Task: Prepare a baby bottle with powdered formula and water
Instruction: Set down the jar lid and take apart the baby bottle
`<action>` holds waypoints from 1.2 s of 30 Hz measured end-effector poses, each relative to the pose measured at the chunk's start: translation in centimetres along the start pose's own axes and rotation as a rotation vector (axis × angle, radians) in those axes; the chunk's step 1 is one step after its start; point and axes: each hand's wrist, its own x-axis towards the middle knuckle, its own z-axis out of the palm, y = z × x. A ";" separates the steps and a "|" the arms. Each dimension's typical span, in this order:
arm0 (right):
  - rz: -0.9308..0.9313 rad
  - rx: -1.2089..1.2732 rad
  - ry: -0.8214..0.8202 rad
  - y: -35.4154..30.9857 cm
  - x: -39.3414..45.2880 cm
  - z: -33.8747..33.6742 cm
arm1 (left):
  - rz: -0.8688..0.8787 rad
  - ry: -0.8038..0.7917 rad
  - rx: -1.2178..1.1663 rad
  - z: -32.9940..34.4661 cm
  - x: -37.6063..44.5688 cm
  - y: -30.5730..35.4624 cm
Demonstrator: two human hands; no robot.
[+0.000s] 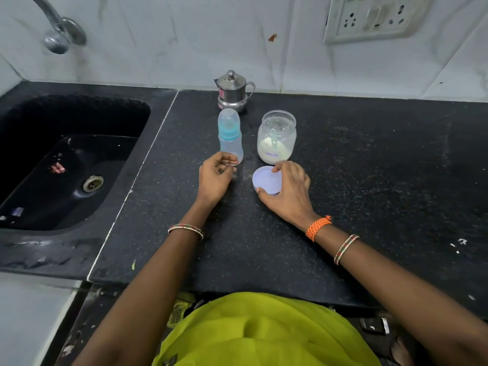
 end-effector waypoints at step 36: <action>-0.151 -0.209 -0.309 -9.5 13.1 -0.4 | -0.084 -0.048 -0.078 -9.3 1.8 3.0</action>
